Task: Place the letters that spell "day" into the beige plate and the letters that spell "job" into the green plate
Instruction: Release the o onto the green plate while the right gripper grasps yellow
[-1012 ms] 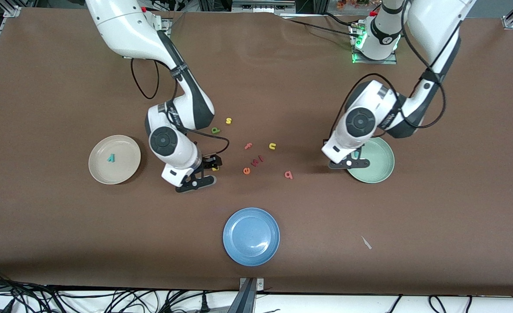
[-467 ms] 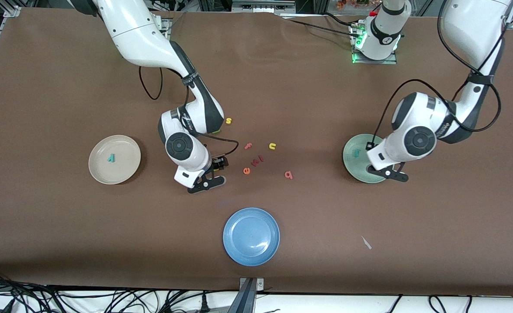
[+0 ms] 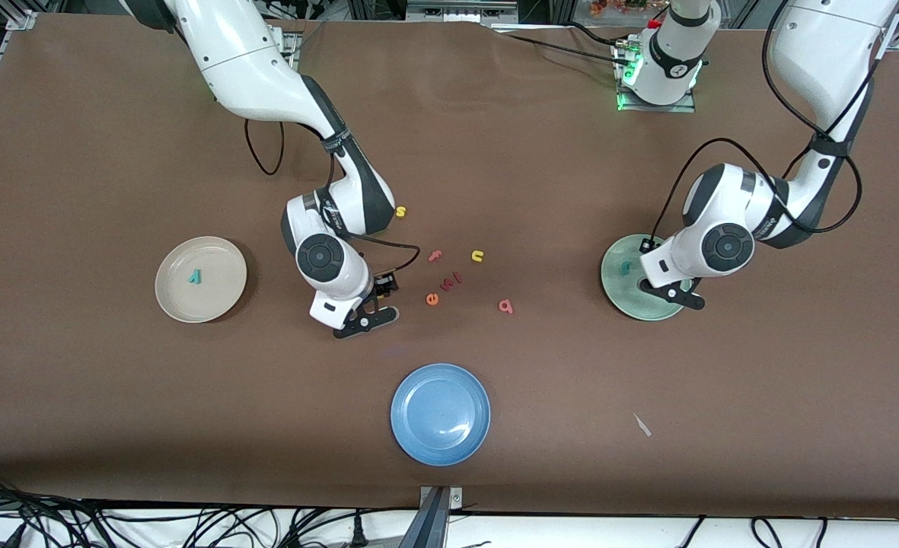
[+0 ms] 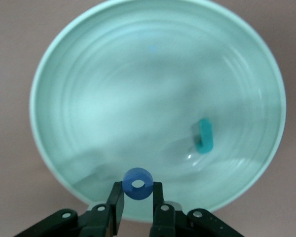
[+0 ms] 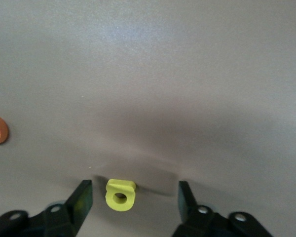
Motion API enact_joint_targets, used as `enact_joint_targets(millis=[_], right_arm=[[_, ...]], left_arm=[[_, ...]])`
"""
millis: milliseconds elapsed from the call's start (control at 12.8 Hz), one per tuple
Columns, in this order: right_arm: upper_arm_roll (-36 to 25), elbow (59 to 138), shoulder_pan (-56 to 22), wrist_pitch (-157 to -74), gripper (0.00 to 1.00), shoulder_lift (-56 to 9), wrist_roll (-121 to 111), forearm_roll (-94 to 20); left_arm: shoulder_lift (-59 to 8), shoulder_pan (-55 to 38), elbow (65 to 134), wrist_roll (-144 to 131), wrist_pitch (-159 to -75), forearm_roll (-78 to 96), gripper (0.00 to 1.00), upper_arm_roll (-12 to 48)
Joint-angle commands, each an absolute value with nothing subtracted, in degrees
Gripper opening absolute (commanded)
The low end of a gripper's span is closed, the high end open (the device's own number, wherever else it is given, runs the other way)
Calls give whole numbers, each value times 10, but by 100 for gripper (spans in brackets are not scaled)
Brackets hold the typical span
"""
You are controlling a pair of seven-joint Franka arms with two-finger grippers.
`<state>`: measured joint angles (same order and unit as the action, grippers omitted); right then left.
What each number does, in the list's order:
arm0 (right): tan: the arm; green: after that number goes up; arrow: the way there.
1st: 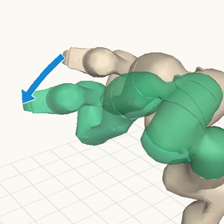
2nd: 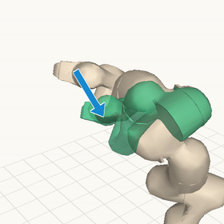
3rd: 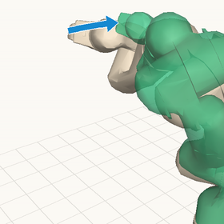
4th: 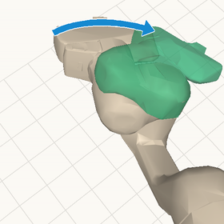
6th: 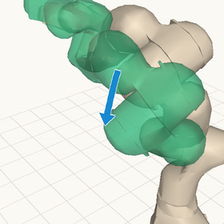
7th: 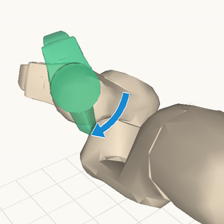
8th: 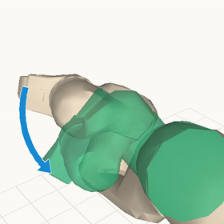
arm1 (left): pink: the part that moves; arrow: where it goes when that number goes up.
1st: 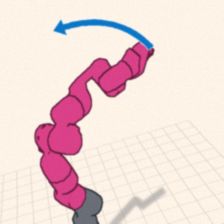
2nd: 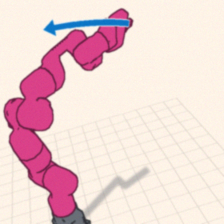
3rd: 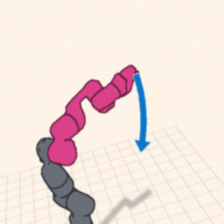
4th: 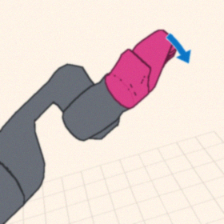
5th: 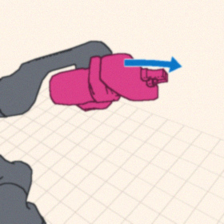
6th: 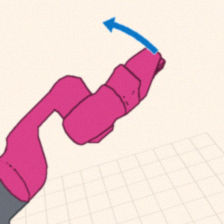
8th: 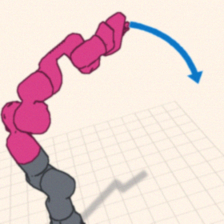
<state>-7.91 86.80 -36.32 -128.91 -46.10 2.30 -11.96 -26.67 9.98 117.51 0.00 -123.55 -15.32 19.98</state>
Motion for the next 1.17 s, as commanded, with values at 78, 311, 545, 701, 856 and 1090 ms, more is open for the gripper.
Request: enact_joint_targets(millis=[78,311,545,701,856,1090], right_arm=[[-83,847,-373,-1286,74,-479,25,-99],[-83,847,-378,-1290,72,-482,25,-95],[-83,847,-381,-1290,64,-483,26,-87],[-83,847,-381,-1289,59,-483,26,-86],[-83,847,-382,-1290,55,-483,26,-86],[-83,847,-383,-1292,46,-483,28,-86]], left_arm=[[-270,101,1191,3,-1264,-163,46,200],[-267,99,1189,-2,-1260,-162,100,201],[-244,99,1174,-14,-1238,-161,100,205],[-222,93,1159,-14,-1232,-160,100,207],[-207,91,1127,-12,-1225,-160,100,211],[-202,67,1082,-16,-1207,-84,100,212]])
